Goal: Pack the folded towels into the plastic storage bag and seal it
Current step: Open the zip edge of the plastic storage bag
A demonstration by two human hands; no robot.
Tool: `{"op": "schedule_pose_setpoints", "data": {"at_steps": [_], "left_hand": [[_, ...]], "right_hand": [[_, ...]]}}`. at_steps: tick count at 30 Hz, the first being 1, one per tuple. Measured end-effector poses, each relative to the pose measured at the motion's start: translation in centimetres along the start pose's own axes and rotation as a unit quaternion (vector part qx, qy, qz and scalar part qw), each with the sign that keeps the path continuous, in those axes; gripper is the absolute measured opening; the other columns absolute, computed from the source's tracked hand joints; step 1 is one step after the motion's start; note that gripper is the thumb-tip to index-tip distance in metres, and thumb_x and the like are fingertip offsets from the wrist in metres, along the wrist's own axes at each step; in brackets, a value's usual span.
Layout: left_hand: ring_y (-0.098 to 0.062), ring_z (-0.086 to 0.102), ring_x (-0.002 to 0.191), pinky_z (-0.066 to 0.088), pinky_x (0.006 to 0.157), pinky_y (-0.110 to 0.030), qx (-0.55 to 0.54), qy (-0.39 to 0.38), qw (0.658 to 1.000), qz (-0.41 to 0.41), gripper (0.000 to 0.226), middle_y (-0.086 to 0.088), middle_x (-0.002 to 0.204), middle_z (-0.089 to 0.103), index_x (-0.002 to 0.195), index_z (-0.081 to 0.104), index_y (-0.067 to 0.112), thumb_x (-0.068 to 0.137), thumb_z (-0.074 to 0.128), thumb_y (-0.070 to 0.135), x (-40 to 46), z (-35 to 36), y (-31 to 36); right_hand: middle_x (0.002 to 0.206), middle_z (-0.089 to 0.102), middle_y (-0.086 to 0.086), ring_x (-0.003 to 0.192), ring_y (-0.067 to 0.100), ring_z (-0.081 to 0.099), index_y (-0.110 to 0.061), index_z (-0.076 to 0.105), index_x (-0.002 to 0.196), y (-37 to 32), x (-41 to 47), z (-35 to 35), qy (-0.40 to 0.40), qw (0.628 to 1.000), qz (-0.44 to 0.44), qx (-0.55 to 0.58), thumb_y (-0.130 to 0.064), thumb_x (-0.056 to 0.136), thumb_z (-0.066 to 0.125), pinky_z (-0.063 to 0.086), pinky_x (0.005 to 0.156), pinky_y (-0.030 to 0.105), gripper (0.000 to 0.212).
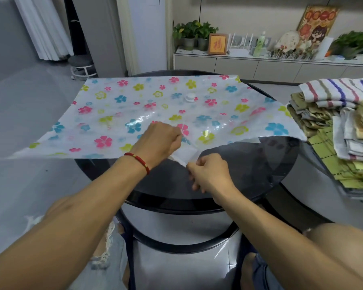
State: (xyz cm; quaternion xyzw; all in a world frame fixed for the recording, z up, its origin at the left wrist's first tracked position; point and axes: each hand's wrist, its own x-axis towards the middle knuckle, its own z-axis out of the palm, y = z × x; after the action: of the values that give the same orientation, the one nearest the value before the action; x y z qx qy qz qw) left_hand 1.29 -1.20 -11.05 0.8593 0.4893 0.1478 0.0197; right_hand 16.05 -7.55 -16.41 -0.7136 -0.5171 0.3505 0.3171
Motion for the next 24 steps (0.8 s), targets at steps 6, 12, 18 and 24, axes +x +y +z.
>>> {"op": "schedule_pose_setpoints", "data": {"at_steps": [6, 12, 18, 24], "left_hand": [[-0.029, 0.062, 0.071, 0.052, 0.066, -0.045, -0.004, 0.010, 1.000, 0.006, 0.014, -0.005, 0.075, 0.067, 0.088, 0.064, 0.017, 0.091, 0.051, 0.023, -1.1, 1.0, 0.1], [-0.033, 0.052, 0.062, 0.048, 0.057, -0.043, -0.003, 0.059, 0.996, 0.070, 0.037, -0.009, 0.074, 0.056, 0.118, 0.040, 0.027, 0.091, 0.050, 0.004, -0.9, 1.5, -0.3], [-0.037, 0.058, 0.070, 0.051, 0.060, -0.040, -0.003, 0.102, 0.992, 0.075, 0.035, -0.017, 0.086, 0.057, 0.108, 0.074, 0.011, 0.085, 0.062, -0.011, -0.2, 1.8, -1.1], [-0.032, 0.057, 0.086, 0.048, 0.076, -0.036, -0.073, 0.145, 0.987, -0.009, 0.046, -0.012, 0.091, 0.056, 0.130, 0.064, 0.015, 0.091, 0.051, -0.005, 0.2, 1.7, -1.7]], "right_hand": [[0.108, 0.067, -0.002, 0.067, 0.031, 0.064, -0.023, 0.068, 0.108, 0.0, -1.4, -1.2, 0.113, 0.873, -0.382, -0.281, -0.015, 0.090, 0.062, 0.052, 0.050, 0.037, 0.021], [0.136, 0.062, -0.006, 0.093, 0.034, 0.071, -0.027, 0.042, 0.150, 0.4, -1.6, -1.7, 0.060, 0.902, -0.240, -0.353, -0.019, 0.095, 0.049, 0.050, 0.064, 0.038, 0.056], [0.140, 0.065, -0.015, 0.112, 0.033, 0.066, -0.042, 0.013, 0.159, -0.1, -2.3, -1.6, -0.028, 0.978, -0.101, -0.180, -0.028, 0.087, 0.051, 0.049, 0.082, 0.039, 0.082], [0.144, 0.060, -0.013, 0.053, 0.020, 0.073, -0.042, 0.006, 0.163, -0.3, -2.6, -2.6, -0.094, 0.995, -0.024, -0.014, -0.025, 0.088, 0.052, 0.059, 0.055, 0.029, 0.089]]}}
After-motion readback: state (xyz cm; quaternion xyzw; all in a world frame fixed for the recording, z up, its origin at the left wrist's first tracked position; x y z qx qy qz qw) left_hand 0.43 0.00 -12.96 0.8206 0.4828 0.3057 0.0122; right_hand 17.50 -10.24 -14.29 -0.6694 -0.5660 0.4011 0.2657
